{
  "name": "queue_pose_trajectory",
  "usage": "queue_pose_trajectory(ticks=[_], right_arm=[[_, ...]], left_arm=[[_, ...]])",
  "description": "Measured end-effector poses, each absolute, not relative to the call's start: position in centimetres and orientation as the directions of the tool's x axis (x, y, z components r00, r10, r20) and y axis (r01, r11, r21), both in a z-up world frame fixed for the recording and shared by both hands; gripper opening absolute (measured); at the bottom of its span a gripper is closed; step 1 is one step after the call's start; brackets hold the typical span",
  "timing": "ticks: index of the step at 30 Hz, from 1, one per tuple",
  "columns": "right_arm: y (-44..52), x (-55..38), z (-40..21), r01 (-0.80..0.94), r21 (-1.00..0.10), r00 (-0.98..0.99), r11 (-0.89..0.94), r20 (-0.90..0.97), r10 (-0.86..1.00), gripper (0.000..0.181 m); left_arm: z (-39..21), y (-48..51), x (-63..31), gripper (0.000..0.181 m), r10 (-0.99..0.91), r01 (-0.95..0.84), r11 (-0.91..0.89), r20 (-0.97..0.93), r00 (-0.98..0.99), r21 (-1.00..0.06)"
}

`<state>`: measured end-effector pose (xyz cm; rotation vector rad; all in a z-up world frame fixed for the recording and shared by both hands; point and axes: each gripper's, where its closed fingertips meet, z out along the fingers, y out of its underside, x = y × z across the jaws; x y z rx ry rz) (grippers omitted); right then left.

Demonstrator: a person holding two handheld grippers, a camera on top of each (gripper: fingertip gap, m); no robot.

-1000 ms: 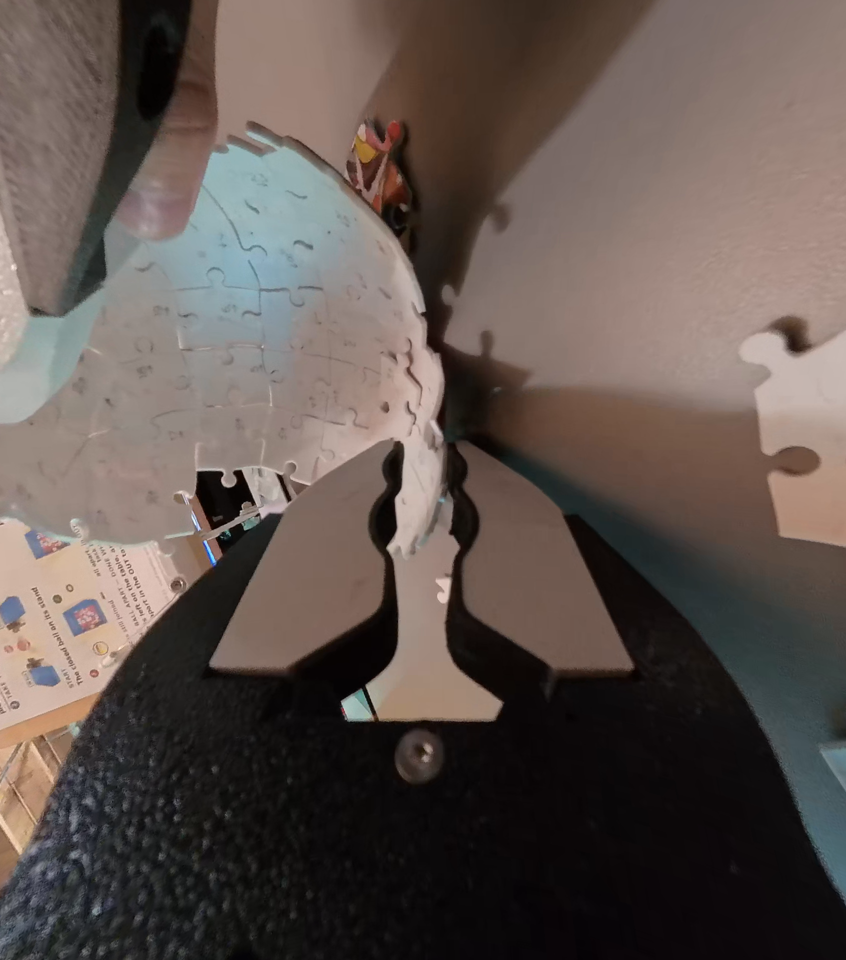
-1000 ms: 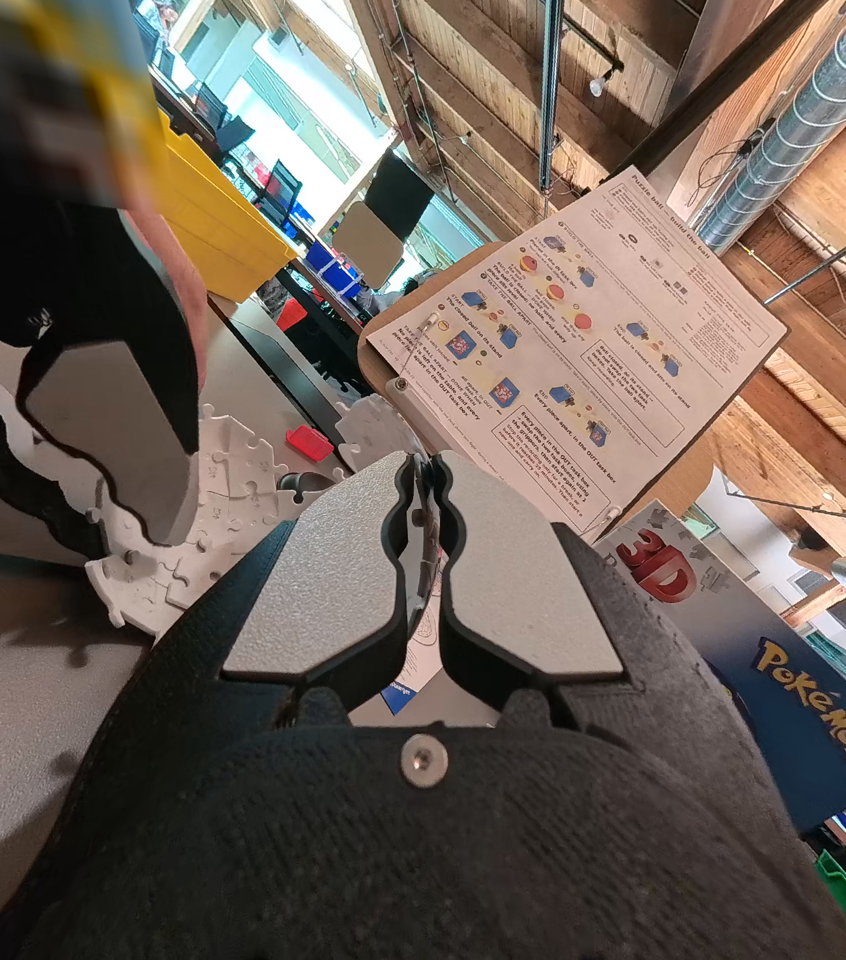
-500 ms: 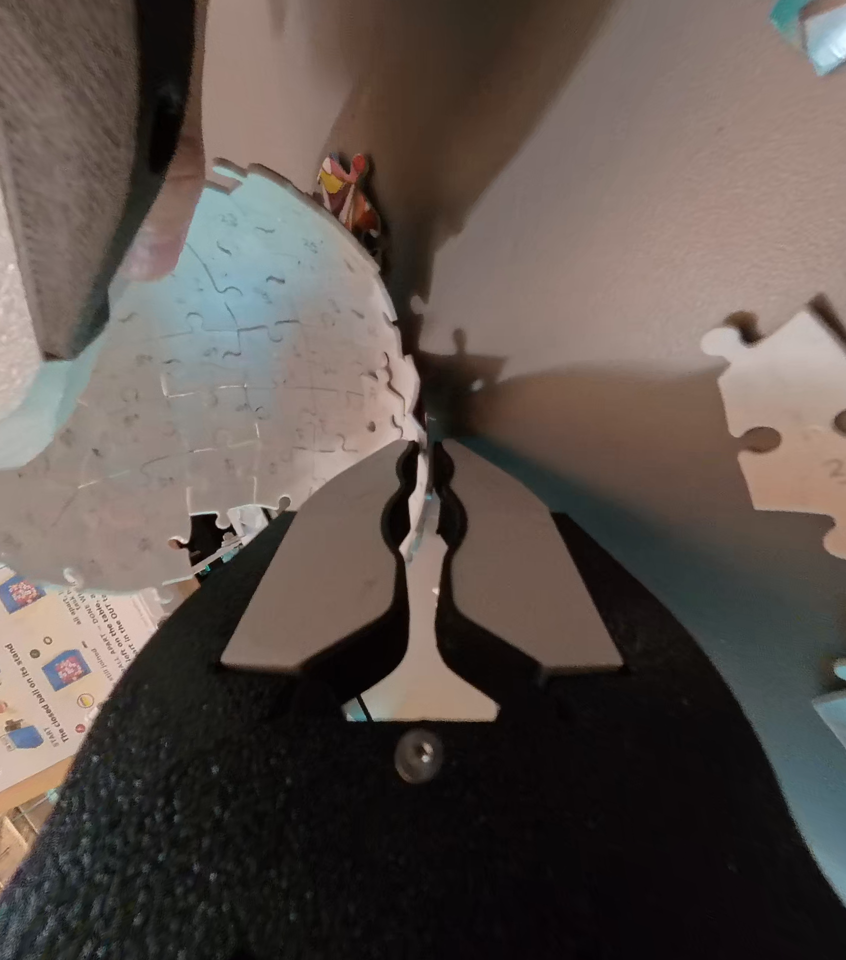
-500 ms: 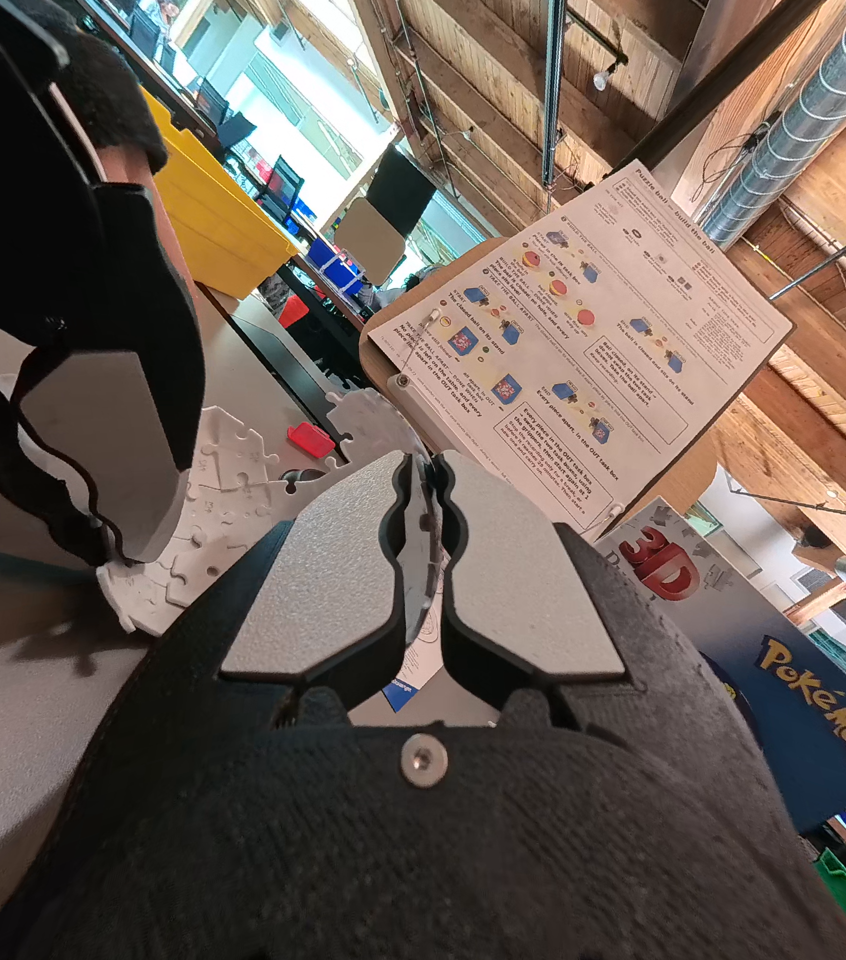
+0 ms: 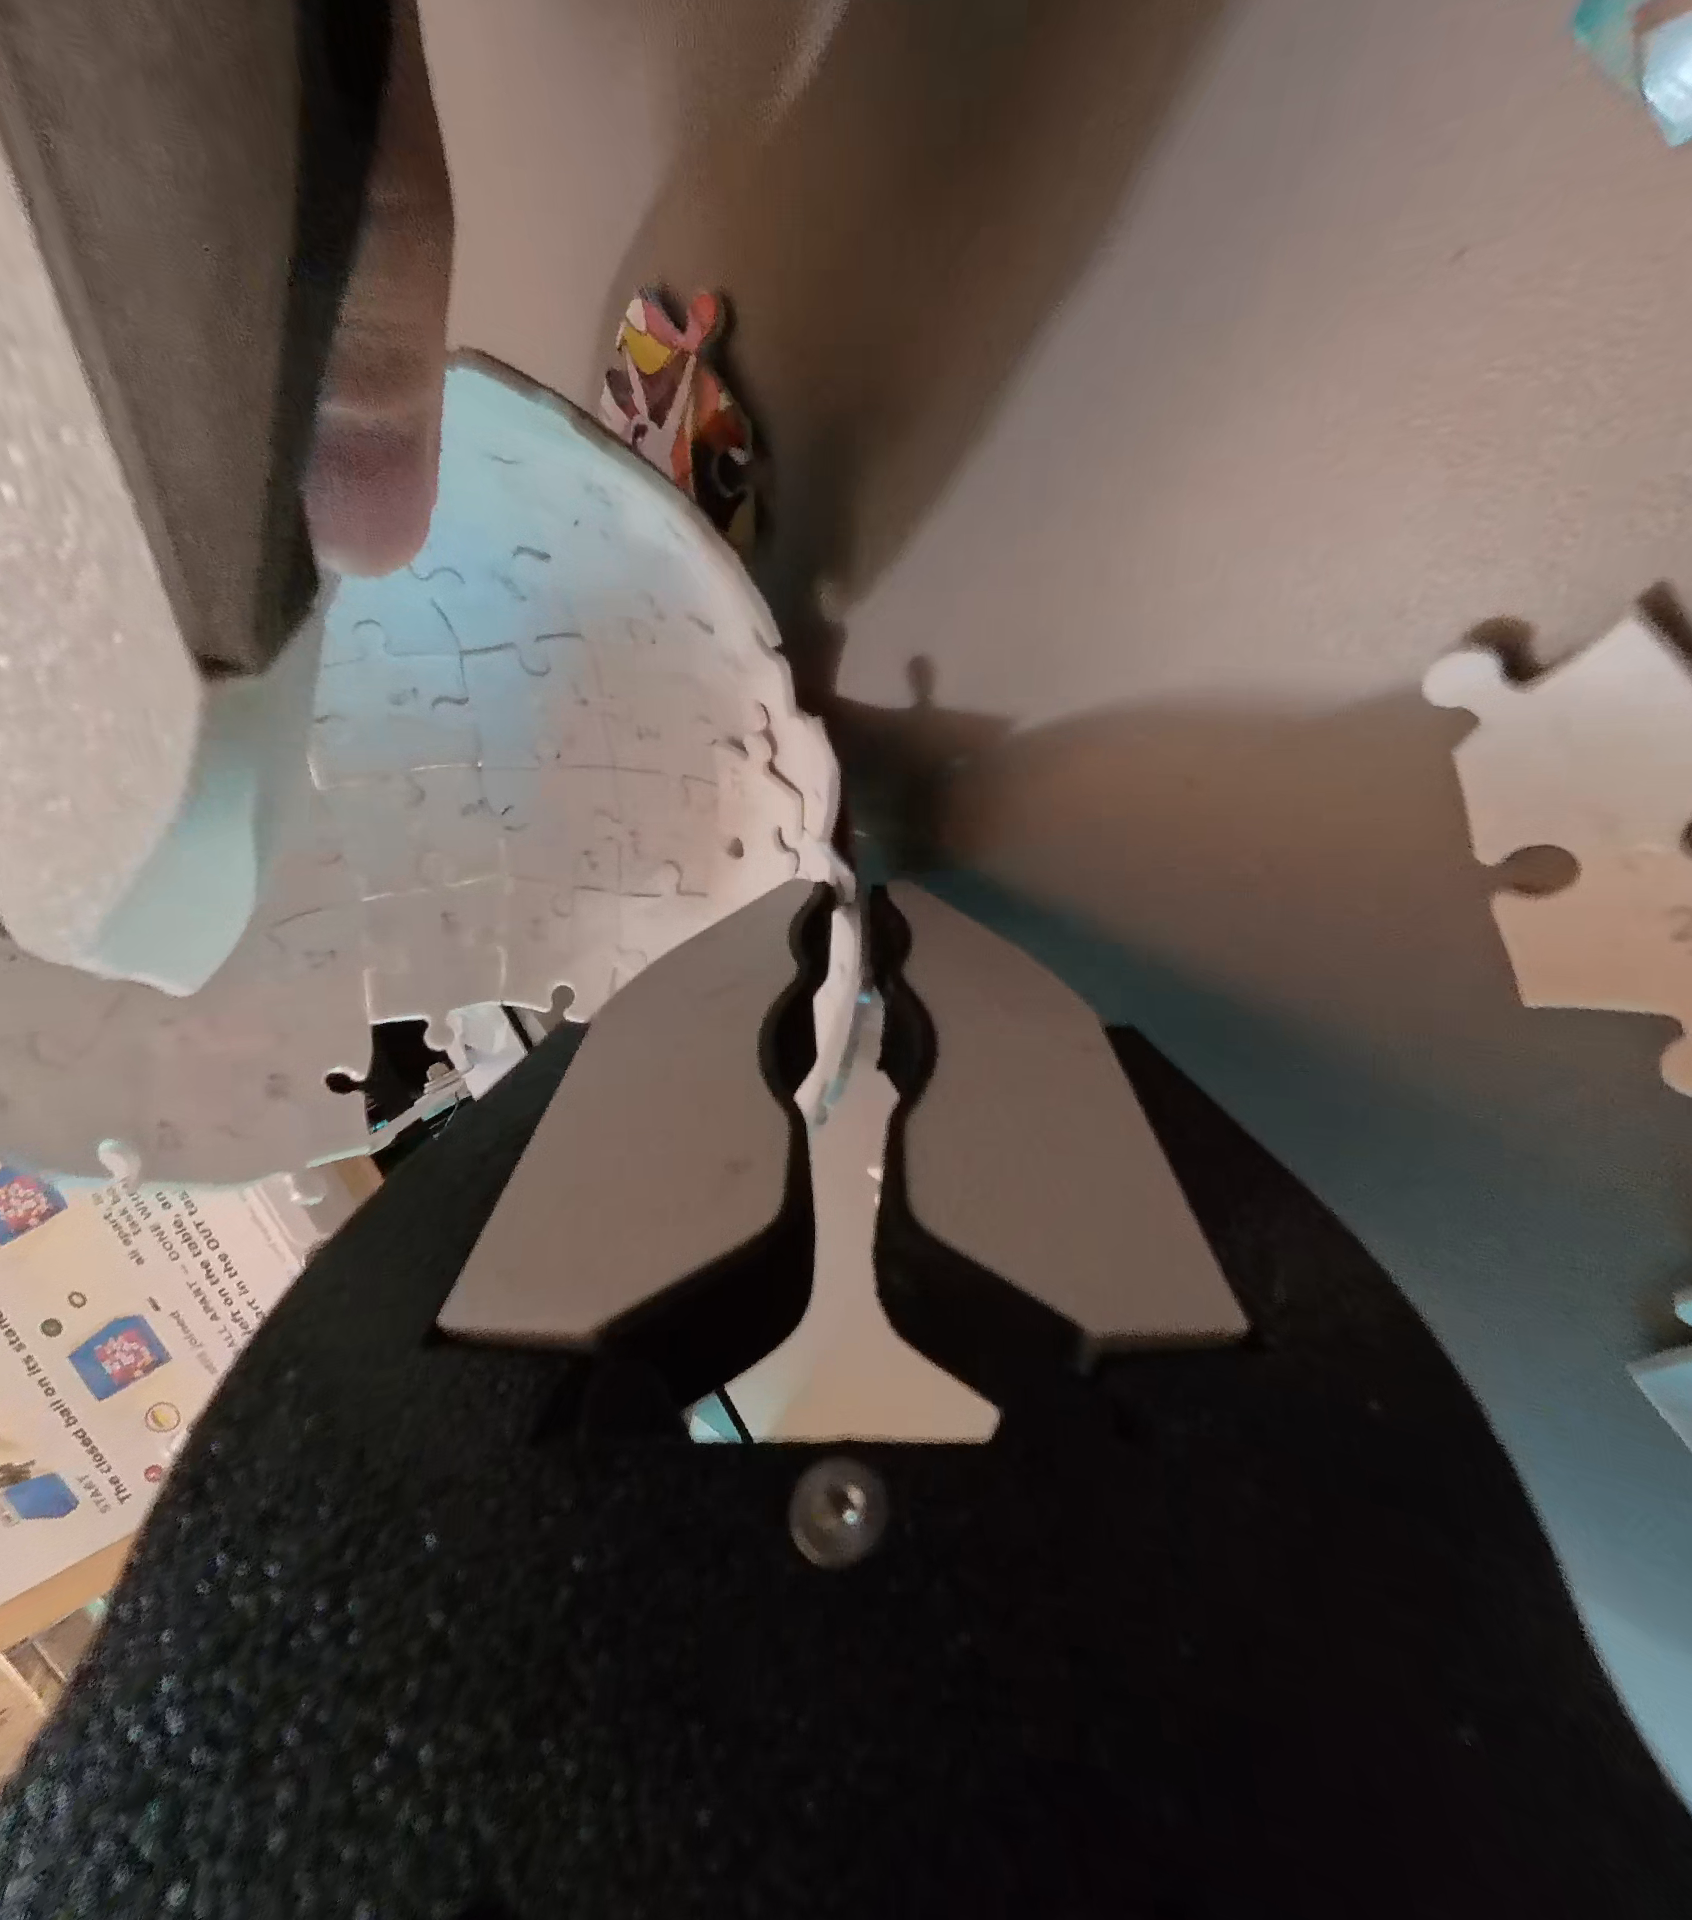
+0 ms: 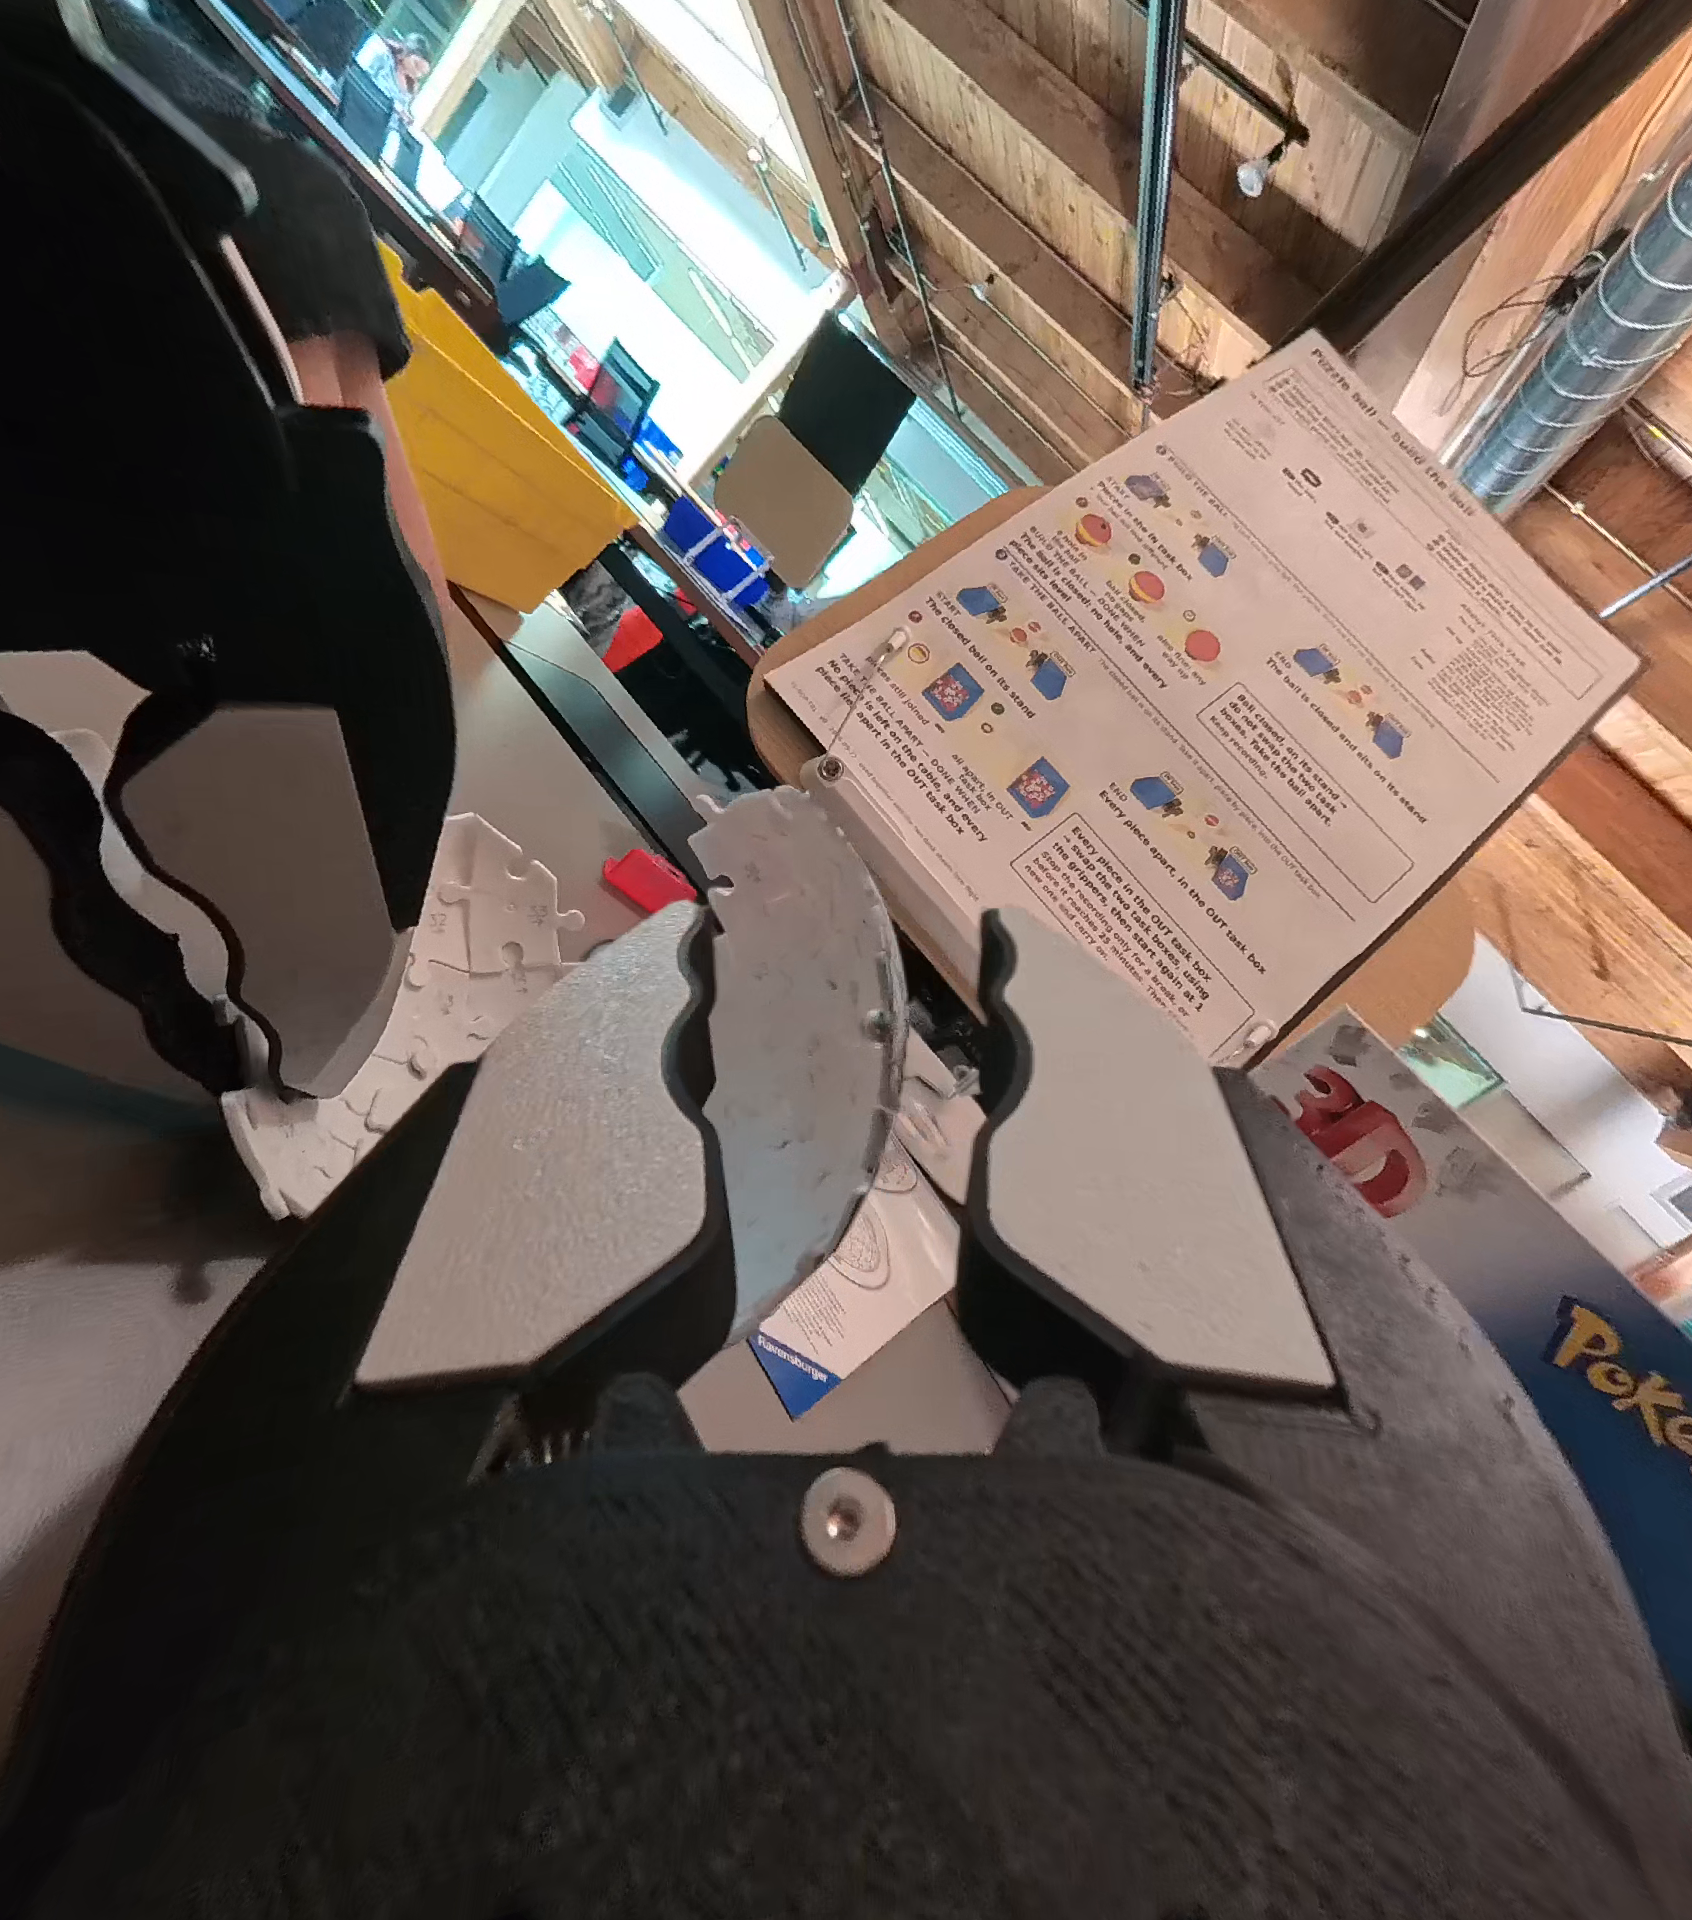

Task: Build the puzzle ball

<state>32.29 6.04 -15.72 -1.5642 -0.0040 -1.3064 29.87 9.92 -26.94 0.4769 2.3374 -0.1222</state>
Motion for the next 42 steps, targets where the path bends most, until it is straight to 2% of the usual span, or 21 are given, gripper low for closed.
queue_pose_trajectory(ticks=[3, 5, 7, 9, 15, 18, 24, 28, 34, 42], right_arm=[[5.2, 31.6, -15.3, 0.595, -0.667, 0.429, -0.448, 0.735, -0.525, 0.064], [4.1, 30.6, -14.5, 0.612, -0.674, 0.462, -0.414, 0.729, -0.505, 0.067], [3.8, 28.8, -14.9, 0.595, -0.73, 0.599, -0.335, 0.682, -0.42, 0.063], [3.8, 26.7, -16.2, 0.602, -0.742, 0.686, -0.295, 0.67, -0.285, 0.051], [5.0, 25.2, -20.5, 0.56, -0.727, 0.774, -0.397, 0.63, -0.063, 0.047], [4.6, 26.6, -22.2, 0.513, -0.709, 0.782, -0.483, 0.619, -0.078, 0.047], [4.1, 27.6, -22.0, 0.458, -0.764, 0.809, -0.455, 0.57, -0.142, 0.047], [4.0, 27.9, -21.6, 0.459, -0.772, 0.8, -0.439, 0.574, -0.172, 0.046], [3.6, 28.2, -21.0, 0.474, -0.767, 0.781, -0.434, 0.593, -0.195, 0.042], [2.2, 28.6, -19.7, 0.485, -0.772, 0.76, -0.411, 0.605, -0.238, 0.044]], left_arm=[[-26.9, 9.9, 29.9, 0.007, 0.3, 0.372, 0.928, -0.67, -0.679, 0.039], [-26.8, 9.8, 29.9, 0.007, 0.298, 0.371, 0.928, -0.657, -0.693, 0.03], [-26.7, 9.8, 29.9, 0.006, 0.297, 0.37, 0.929, -0.642, -0.707, 0.021], [-26.5, 9.8, 29.9, 0.006, 0.296, 0.372, 0.928, -0.625, -0.722, 0.01], [-26.2, 9.8, 29.8, 0.007, 0.296, 0.368, 0.929, -0.513, -0.806, -0.043], [-25.7, 9.8, 29.5, 0.007, 0.28, 0.345, 0.933, -0.397, -0.874, -0.101], [-24.8, 9.7, 29.7, 0.007, 0.245, 0.268, 0.944, -0.137, -0.96, -0.193], [-24.2, 9.6, 29.9, 0.007, 0.225, 0.222, 0.953, -0.008, -0.974, -0.208], [-23.1, 9.2, 30.1, 0.005, 0.204, 0.192, 0.954, 0.029, -0.978, -0.23], [-25.0, 10.1, 28.4, 0.01, 0.249, 0.257, 0.962, -0.086, -0.965, -0.097]])
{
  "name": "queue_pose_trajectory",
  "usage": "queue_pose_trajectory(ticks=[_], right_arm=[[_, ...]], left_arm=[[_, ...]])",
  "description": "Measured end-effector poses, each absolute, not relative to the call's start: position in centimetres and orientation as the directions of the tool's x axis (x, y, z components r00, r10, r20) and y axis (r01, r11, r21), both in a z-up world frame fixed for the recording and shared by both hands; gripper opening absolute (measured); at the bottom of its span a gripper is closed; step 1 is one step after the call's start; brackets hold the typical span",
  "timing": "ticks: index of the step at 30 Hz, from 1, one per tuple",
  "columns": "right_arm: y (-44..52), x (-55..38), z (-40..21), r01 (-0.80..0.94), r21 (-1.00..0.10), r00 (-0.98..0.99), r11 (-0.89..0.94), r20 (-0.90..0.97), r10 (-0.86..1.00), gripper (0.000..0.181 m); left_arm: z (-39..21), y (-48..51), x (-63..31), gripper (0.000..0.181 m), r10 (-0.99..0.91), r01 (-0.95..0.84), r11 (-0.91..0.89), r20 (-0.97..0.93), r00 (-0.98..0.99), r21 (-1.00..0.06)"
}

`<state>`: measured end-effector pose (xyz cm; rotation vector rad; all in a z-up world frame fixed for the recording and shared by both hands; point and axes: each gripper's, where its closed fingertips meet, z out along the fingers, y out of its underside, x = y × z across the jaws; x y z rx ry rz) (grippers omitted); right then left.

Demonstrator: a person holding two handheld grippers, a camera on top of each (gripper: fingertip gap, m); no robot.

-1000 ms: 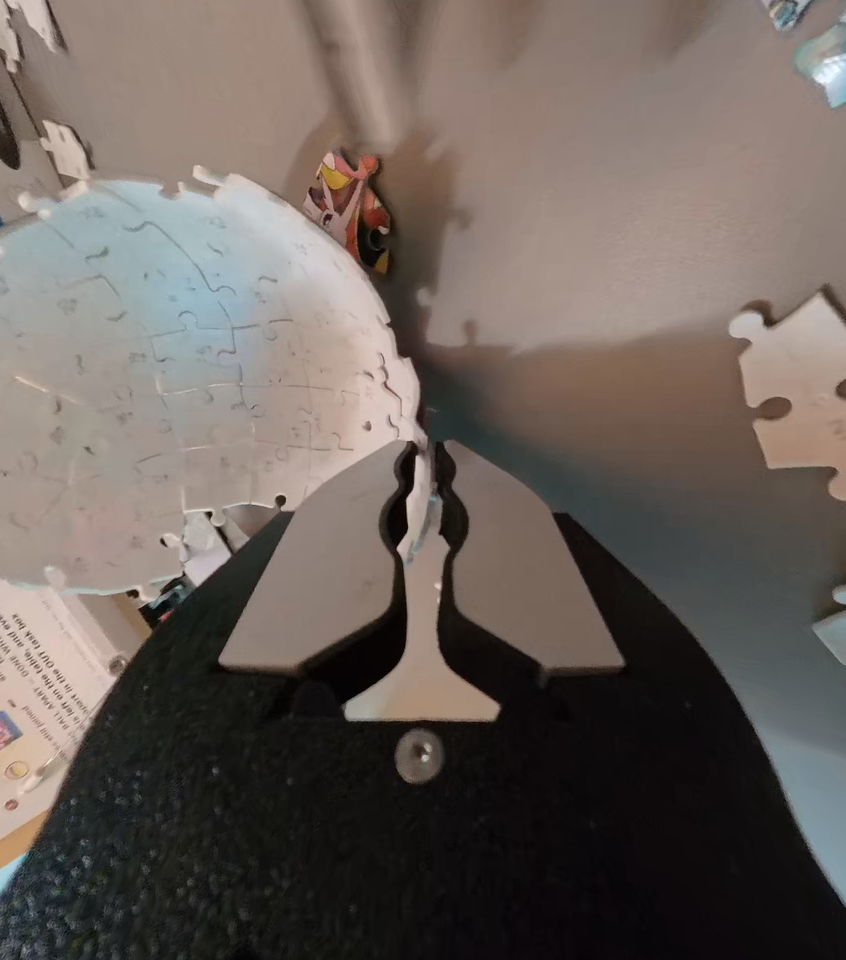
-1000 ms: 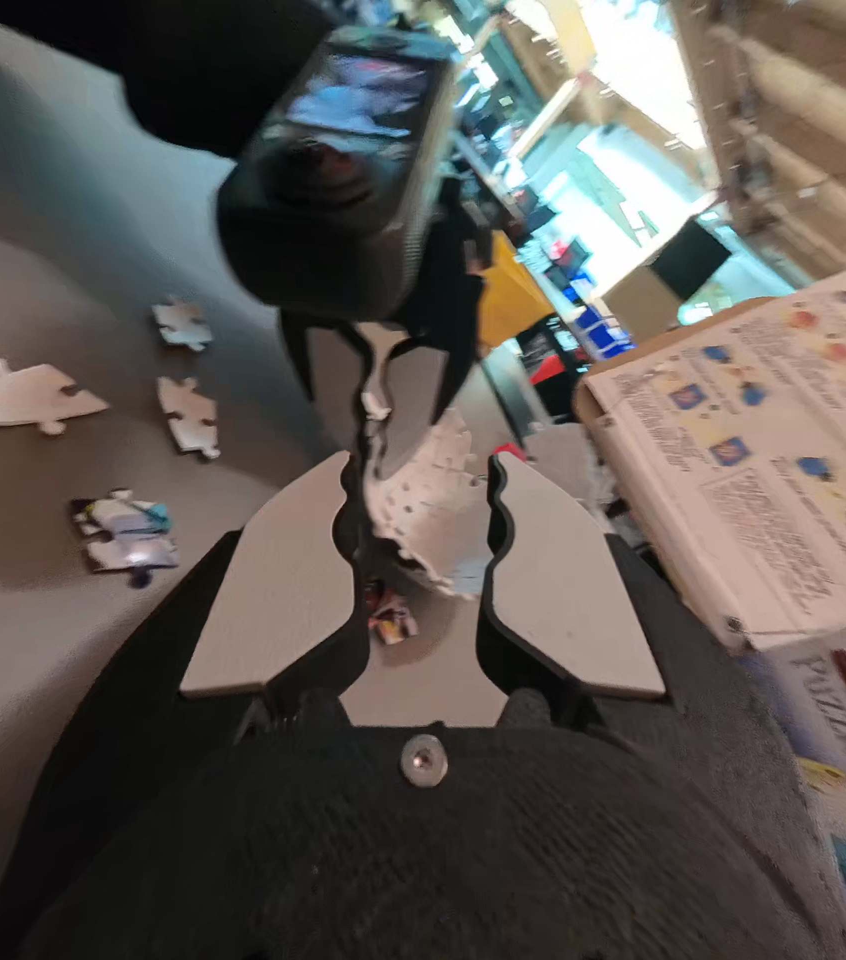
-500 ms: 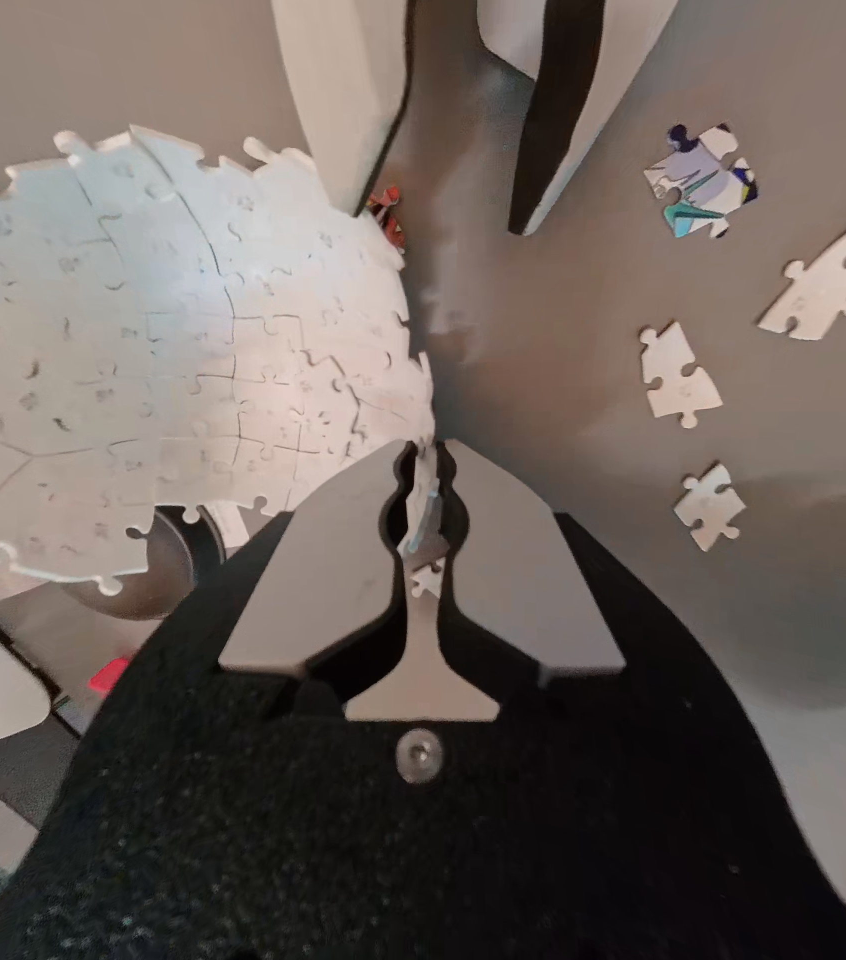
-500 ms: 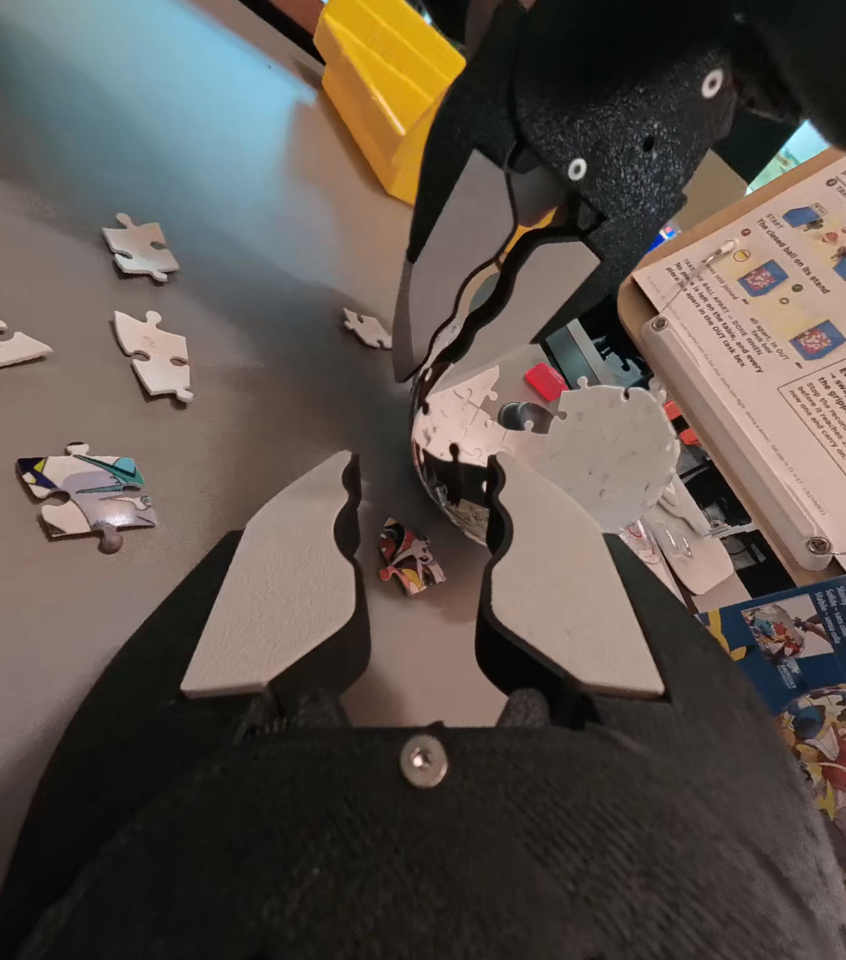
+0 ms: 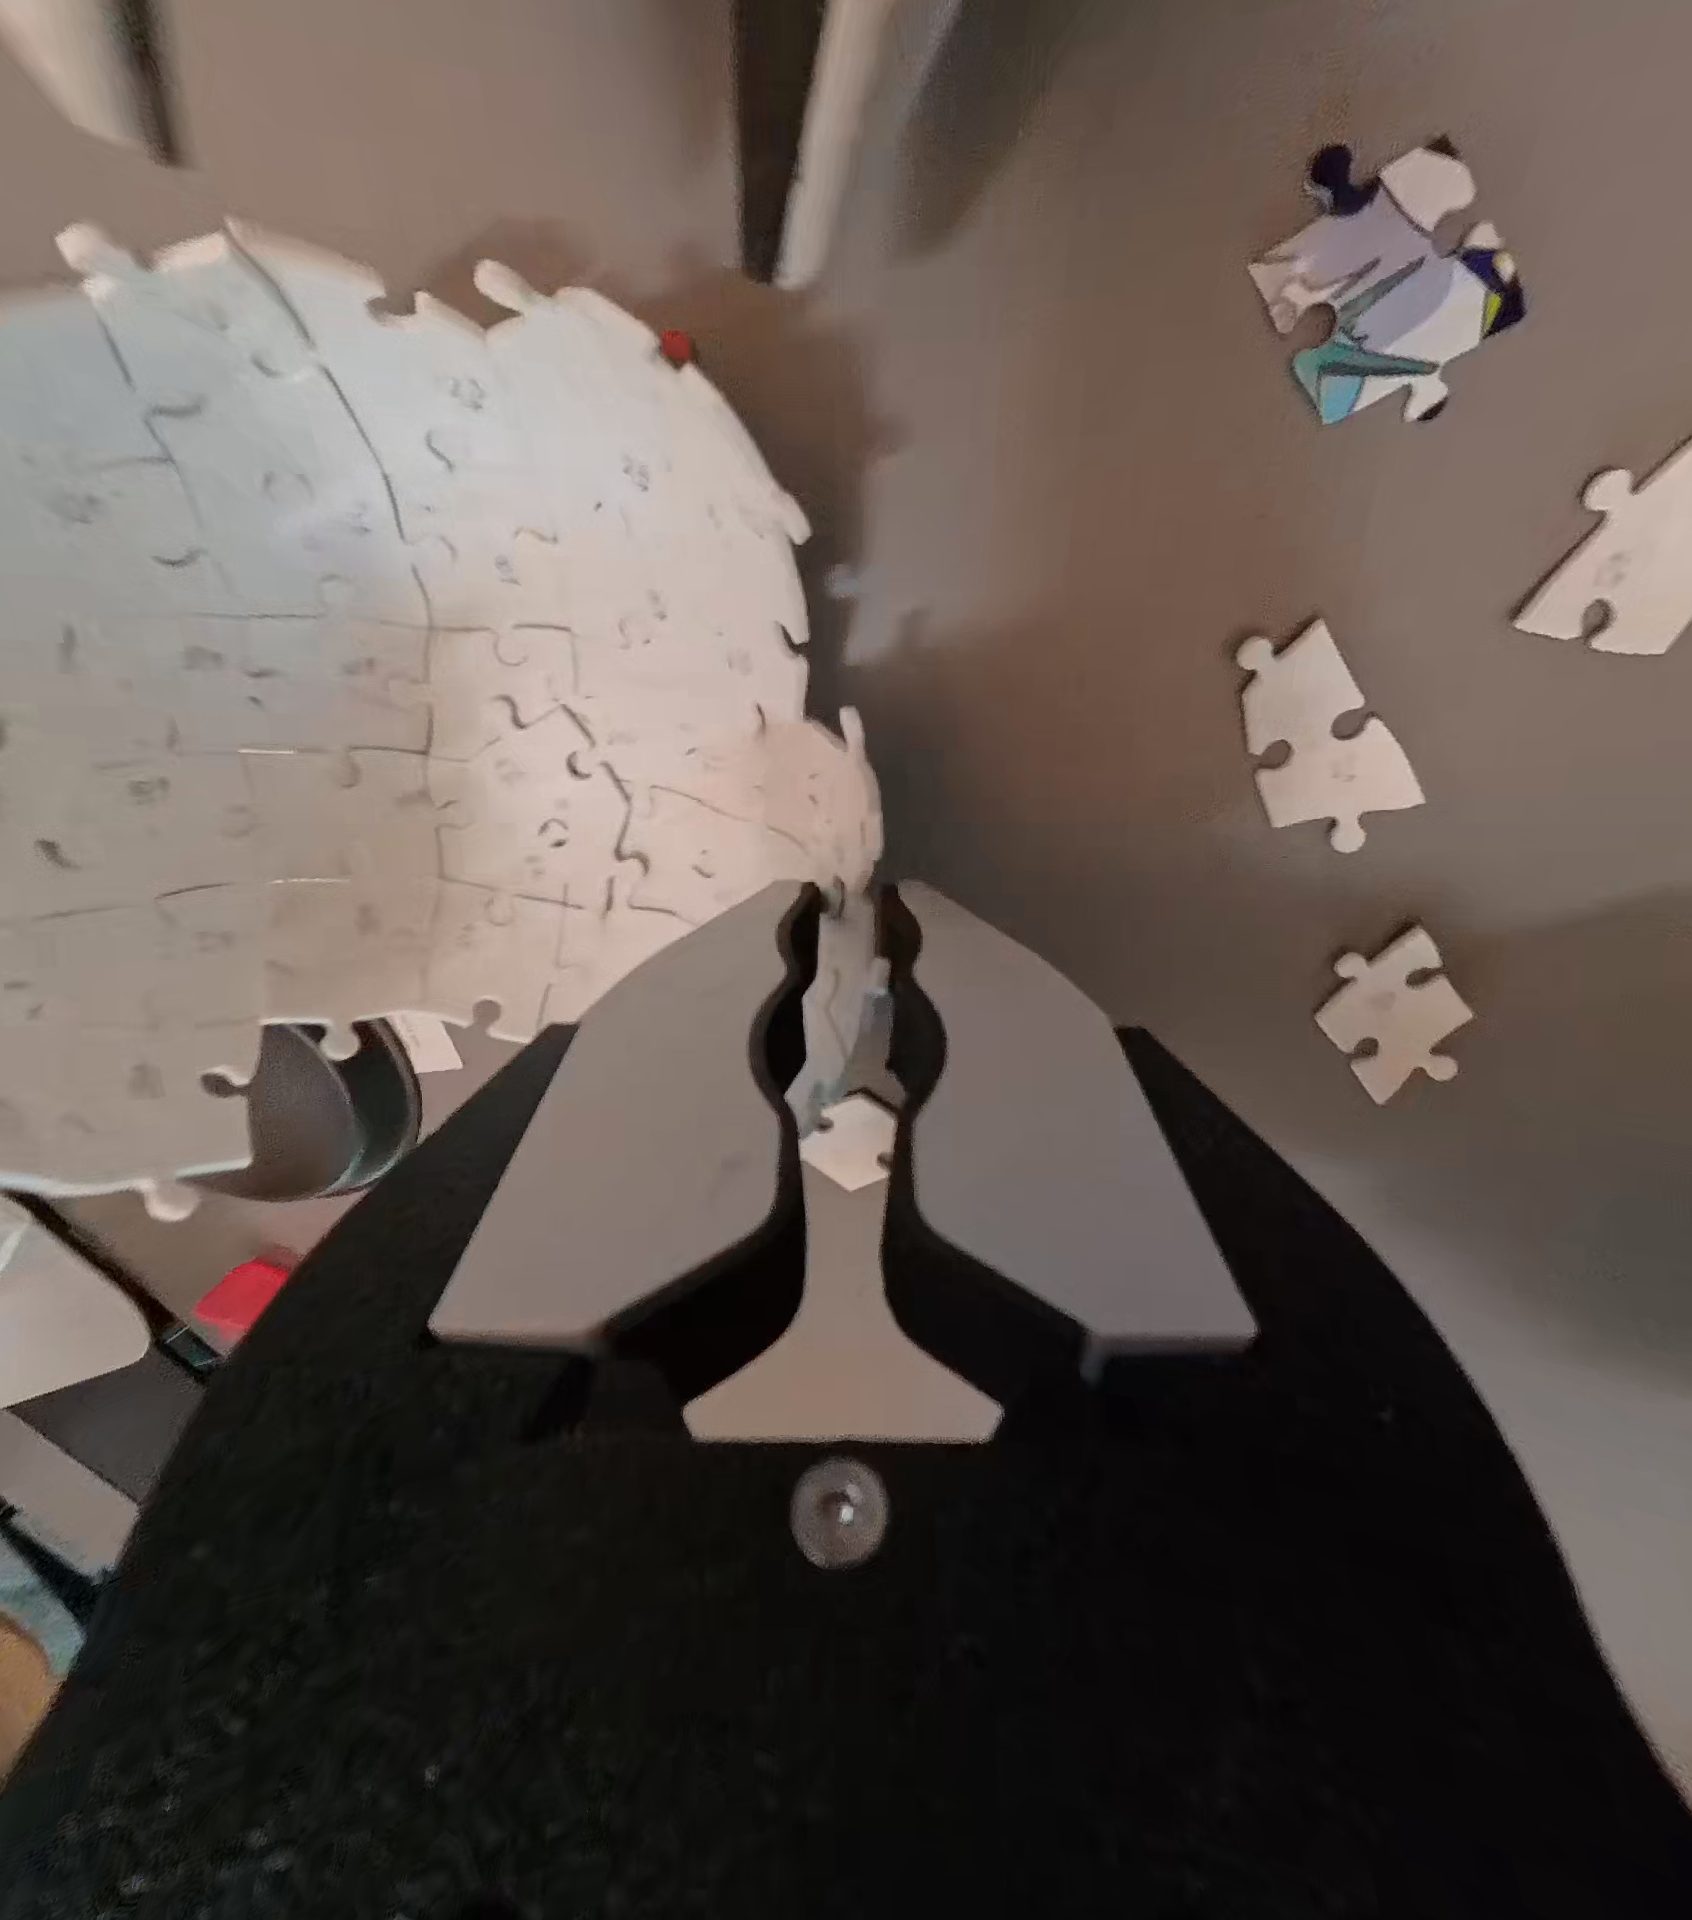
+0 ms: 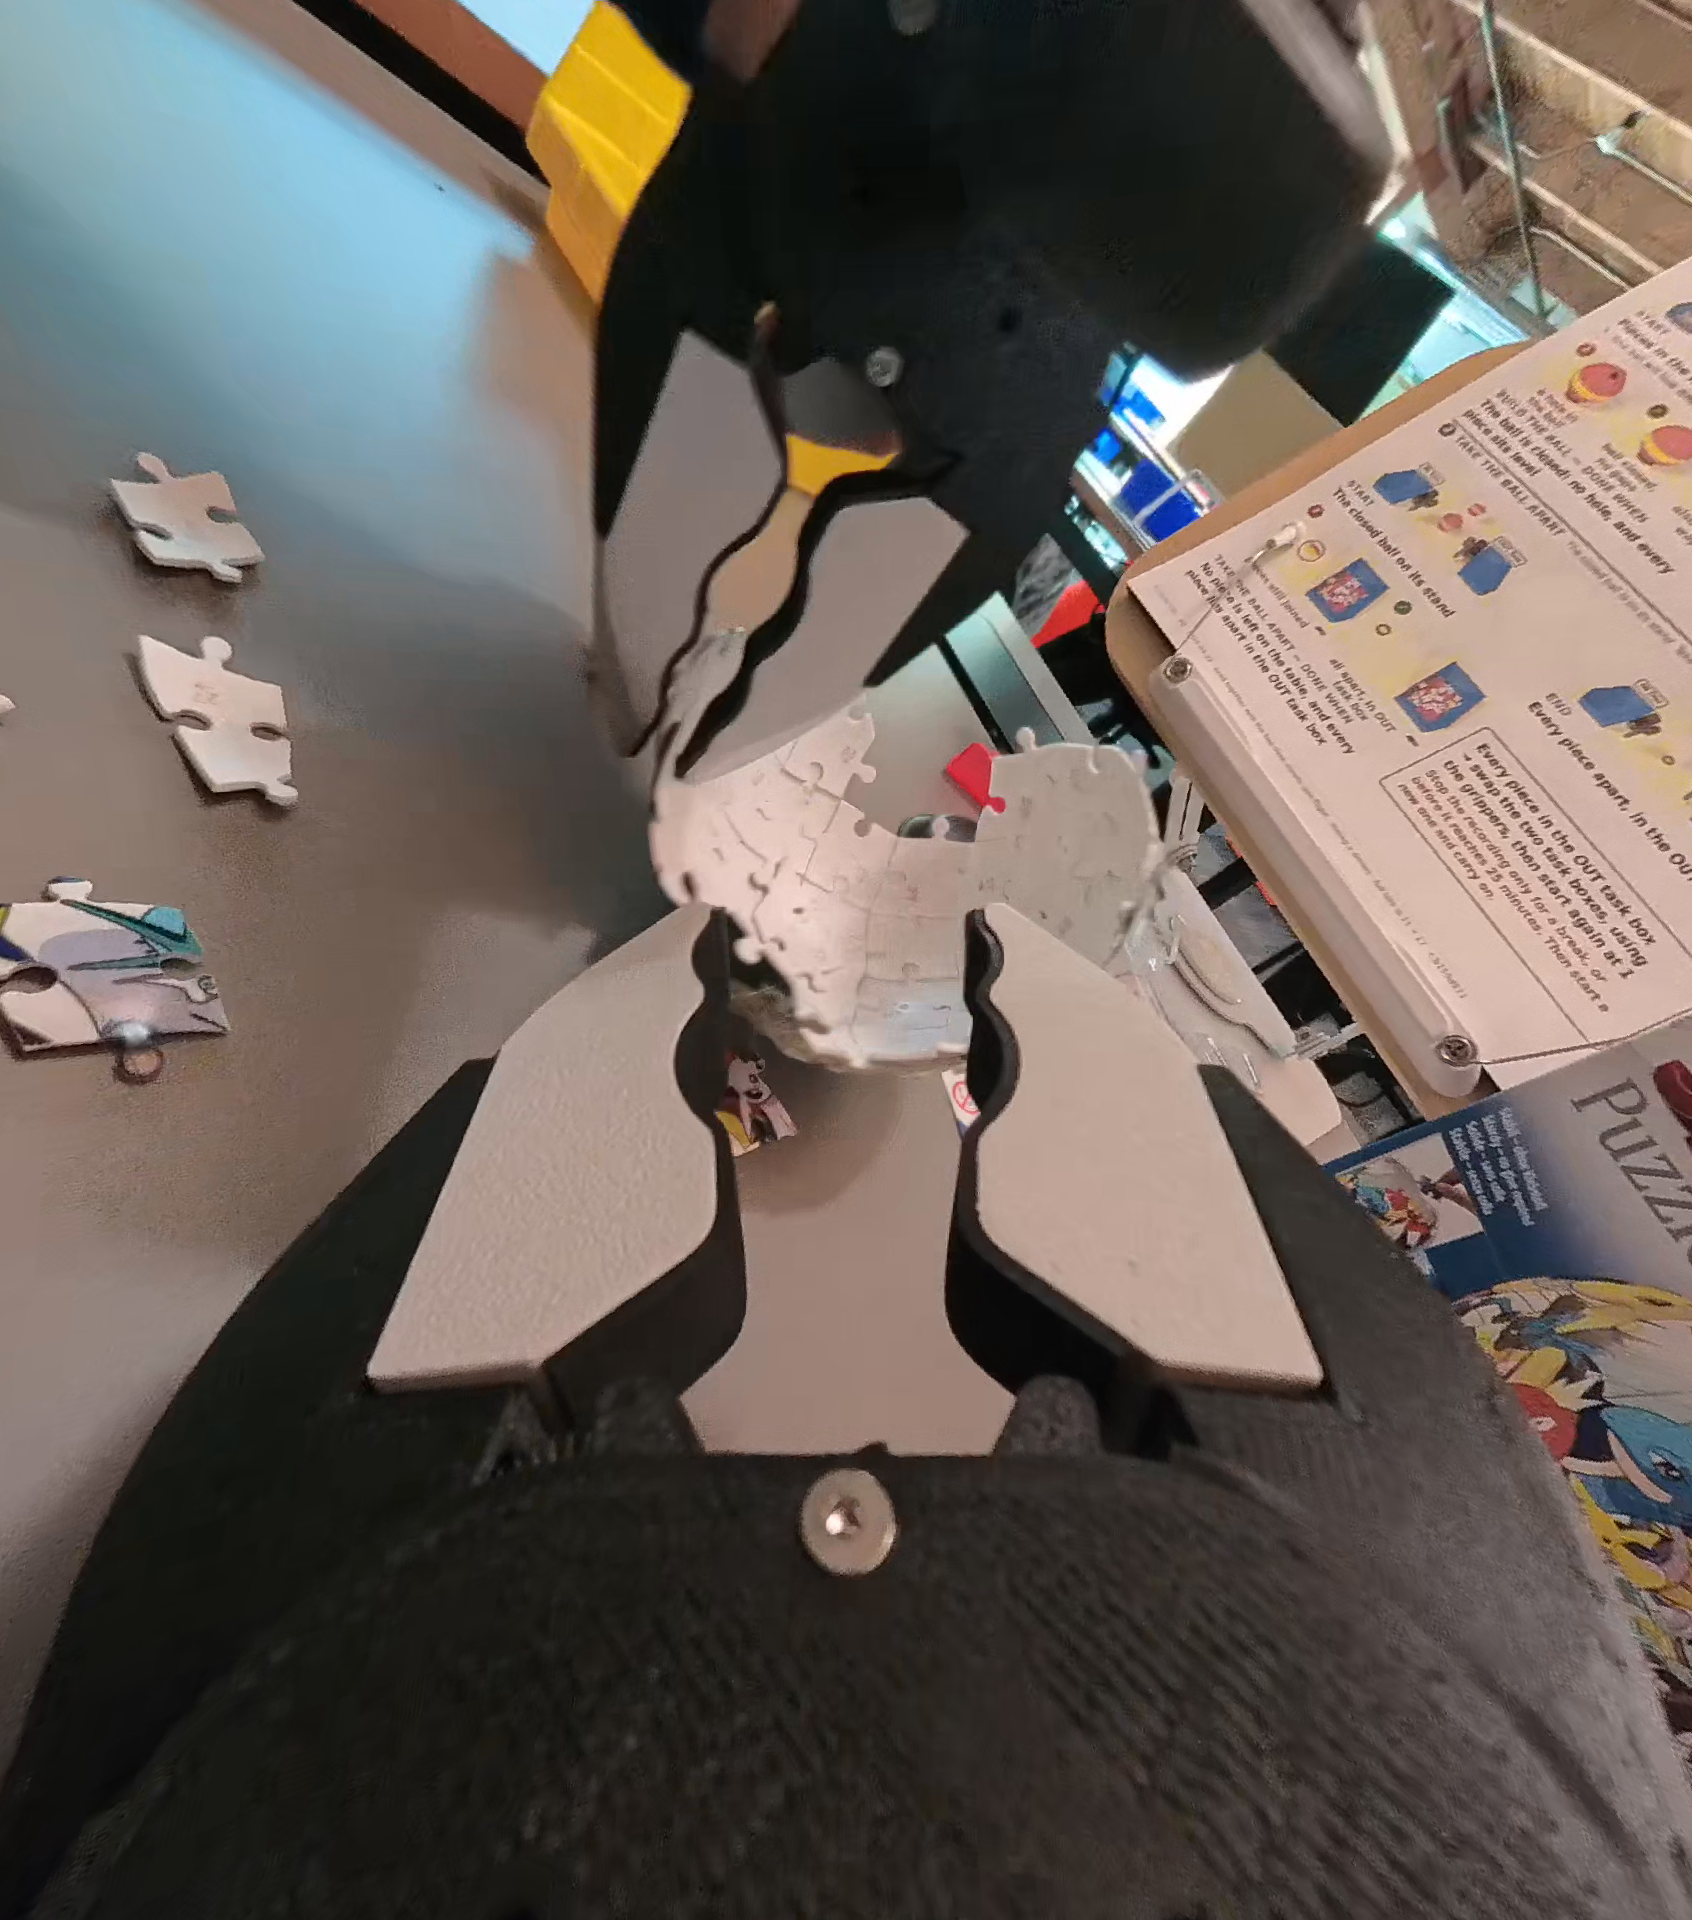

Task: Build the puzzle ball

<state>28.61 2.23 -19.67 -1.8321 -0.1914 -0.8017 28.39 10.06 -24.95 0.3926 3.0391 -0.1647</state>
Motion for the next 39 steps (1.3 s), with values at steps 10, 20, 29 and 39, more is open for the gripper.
queue_pose_trajectory(ticks=[10, 20, 29, 39], right_arm=[[2.5, 28.5, -20.1, 0.492, -0.756, 0.757, -0.431, 0.617, -0.217, 0.043], [3.1, 27.5, -20.2, 0.534, -0.715, 0.741, -0.45, 0.653, -0.158, 0.042], [3.6, 26.9, -20.3, 0.556, -0.697, 0.733, -0.454, 0.668, -0.129, 0.04], [4.8, 24.0, -20.8, 0.574, -0.715, 0.783, -0.399, 0.623, 0.008, 0.033]], left_arm=[[-25.5, 10.1, 28.0, 0.019, 0.153, 0.184, 0.971, -0.196, -0.969, -0.154], [-25.3, 10.2, 29.4, 0.031, 0.086, 0.131, 0.979, -0.274, -0.958, -0.153], [-24.3, 10.0, 31.3, 0.04, -0.009, 0.078, 0.97, -0.353, -0.936, -0.231], [-22.2, 10.4, 32.1, 0.055, -0.09, 0.058, 0.952, -0.456, -0.886, -0.3]])
